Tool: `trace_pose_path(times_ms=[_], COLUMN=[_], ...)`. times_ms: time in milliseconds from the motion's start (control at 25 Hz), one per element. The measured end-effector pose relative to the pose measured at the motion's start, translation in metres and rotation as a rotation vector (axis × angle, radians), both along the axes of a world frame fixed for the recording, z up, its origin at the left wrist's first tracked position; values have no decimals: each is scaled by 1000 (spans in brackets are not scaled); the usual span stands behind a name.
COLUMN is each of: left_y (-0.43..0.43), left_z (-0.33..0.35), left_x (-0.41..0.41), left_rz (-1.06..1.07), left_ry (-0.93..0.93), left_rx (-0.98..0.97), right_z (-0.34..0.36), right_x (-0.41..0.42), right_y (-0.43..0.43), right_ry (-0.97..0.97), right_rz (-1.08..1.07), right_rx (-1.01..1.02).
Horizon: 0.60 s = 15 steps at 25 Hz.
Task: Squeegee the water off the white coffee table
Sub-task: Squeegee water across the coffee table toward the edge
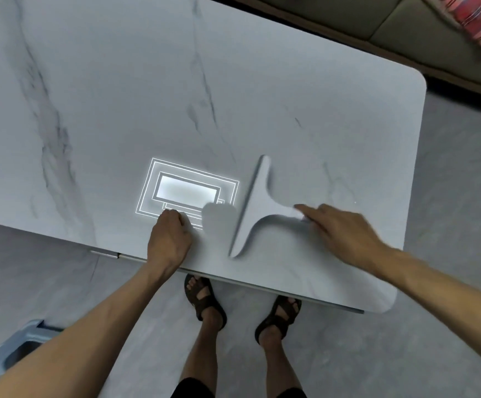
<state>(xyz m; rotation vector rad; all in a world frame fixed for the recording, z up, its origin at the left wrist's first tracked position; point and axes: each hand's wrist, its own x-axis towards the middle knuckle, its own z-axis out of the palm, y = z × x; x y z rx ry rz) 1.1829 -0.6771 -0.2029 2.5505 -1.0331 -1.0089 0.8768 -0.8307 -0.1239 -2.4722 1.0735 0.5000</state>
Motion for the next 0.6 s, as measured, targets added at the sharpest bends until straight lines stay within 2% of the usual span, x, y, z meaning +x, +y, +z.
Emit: trace_pose_path(times_ms=[120,200,280,480,600], left_y=[19,33,44,55,49], left_z=[-1,-4,-6,-2,-1], left_x=[-6,-13,-25,-88,-117], left_rz=[111,120,123,7,-69], left_ry=[-2,-17,-11,-31,17], left_rx=[27,44,40,-21,44], right_z=[-27,-44,-54,-52,-38], right_x=[59,84,89,10,-62], right_y=[48,72,80,45,9], right_ry=[-82,-67,-36,58,111], right_rz=[173,303,345,351,283], right_rx=[142,181,180,121,83])
